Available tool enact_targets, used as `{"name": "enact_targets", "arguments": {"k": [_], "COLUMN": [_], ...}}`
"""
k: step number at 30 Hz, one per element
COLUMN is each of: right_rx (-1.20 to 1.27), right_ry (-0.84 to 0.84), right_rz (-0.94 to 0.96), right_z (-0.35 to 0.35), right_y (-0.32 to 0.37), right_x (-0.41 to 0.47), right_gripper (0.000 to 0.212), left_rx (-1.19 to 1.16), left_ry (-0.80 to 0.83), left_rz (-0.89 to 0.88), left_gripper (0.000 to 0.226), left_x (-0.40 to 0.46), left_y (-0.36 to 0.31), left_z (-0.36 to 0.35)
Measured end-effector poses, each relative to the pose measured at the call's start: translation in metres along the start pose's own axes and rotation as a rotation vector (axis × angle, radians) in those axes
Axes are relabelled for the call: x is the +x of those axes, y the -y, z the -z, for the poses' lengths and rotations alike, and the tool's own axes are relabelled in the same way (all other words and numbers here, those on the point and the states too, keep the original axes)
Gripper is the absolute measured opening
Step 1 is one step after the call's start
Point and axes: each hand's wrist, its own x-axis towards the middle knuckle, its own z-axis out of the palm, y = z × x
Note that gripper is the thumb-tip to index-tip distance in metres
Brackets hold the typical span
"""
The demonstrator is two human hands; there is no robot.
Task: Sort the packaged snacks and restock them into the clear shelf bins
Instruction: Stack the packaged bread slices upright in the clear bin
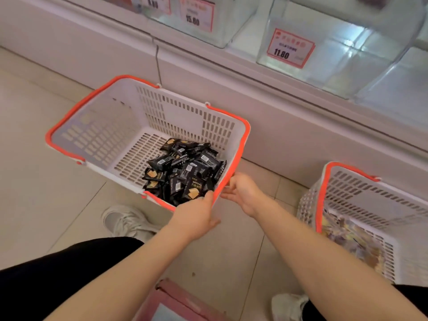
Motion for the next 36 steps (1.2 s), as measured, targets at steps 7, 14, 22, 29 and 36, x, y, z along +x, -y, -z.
{"name": "enact_targets", "arguments": {"k": [7, 14, 22, 29, 36], "right_rx": [0.012, -0.254, -0.364, -0.481, -0.767], "right_ry": [0.088, 0.030, -0.119, -0.345, -0.467], "right_rz": [0.172, 0.100, 0.084, 0.180, 0.181], "right_z": [-0.066, -0.037, 0.057, 0.163, 0.257], "right_y": [0.023, 0.009, -0.021, -0.045, -0.129], "right_x": [0.035, 0.038, 0.006, -0.039, -0.089], "right_gripper": [0.078, 0.042, 0.031, 0.025, 0.021], "left_rx": [-0.032, -0.092, -0.169, -0.348, -0.447], "left_ry": [-0.162, -0.197, -0.369, 0.130, 0.295], "left_rz": [0.273, 0.429, 0.099, -0.111, -0.051], "left_gripper": [0.031, 0.037, 0.056, 0.043, 0.033], "left_x": [0.038, 0.050, 0.054, 0.060, 0.062], "left_y": [0.074, 0.124, 0.049, -0.077, -0.180], "left_z": [0.022, 0.024, 0.026, -0.020, -0.052]}}
